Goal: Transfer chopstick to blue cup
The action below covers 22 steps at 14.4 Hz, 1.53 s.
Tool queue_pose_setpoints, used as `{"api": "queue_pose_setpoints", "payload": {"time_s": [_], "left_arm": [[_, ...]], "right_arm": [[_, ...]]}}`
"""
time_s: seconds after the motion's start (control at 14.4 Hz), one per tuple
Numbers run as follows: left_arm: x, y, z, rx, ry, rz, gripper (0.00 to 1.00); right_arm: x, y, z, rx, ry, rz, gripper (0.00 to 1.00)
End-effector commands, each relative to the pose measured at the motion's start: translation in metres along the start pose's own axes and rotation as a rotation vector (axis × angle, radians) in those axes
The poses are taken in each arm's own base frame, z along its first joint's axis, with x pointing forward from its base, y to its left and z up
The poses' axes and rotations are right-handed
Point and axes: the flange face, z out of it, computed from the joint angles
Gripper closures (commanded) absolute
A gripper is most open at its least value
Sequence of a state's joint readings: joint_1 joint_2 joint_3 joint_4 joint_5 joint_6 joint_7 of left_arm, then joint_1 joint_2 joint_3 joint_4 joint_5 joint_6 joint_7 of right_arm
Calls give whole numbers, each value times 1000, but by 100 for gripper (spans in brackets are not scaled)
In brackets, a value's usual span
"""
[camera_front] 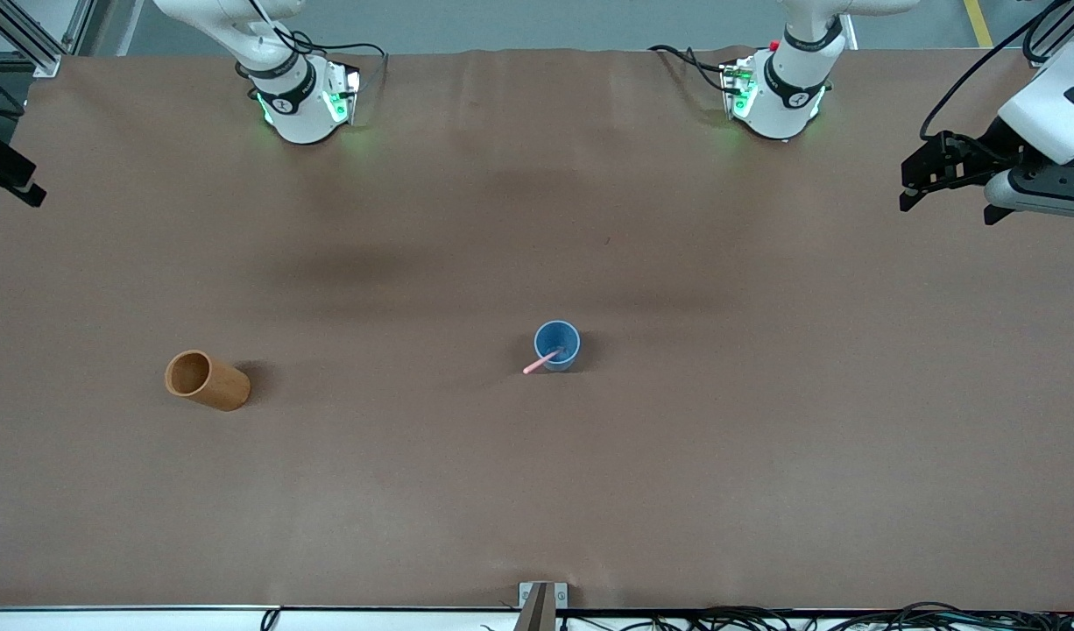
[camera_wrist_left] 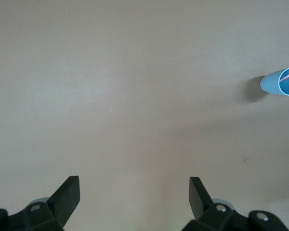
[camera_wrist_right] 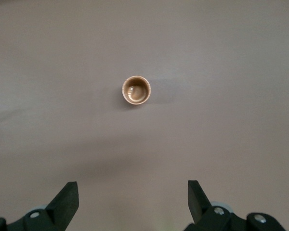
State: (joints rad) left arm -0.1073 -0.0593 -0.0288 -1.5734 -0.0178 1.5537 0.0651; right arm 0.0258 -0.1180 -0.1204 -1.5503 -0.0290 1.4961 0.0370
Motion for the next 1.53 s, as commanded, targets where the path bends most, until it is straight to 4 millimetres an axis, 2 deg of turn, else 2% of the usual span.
{"api": "queue_pose_setpoints", "payload": {"time_s": [0.0, 0.35, 0.62, 0.83, 0.97, 1.46], "left_arm": [[-1, 3, -2, -10, -1, 6, 0], [-1, 7, -2, -7, 1, 2, 0], [0, 5, -2, -8, -1, -4, 0], [1, 7, -2, -9, 1, -5, 0], [14, 6, -7, -5, 11, -6, 0], [13, 2, -10, -5, -3, -12, 0]], "right_arm": [[8, 0, -11, 51, 3, -6, 0], [9, -9, 0, 61, -72, -91, 0], [9, -6, 6, 35, -78, -93, 0], [12, -6, 4, 30, -55, -92, 0], [13, -4, 5, 31, -52, -88, 0], [13, -8, 3, 30, -51, -95, 0]]}}
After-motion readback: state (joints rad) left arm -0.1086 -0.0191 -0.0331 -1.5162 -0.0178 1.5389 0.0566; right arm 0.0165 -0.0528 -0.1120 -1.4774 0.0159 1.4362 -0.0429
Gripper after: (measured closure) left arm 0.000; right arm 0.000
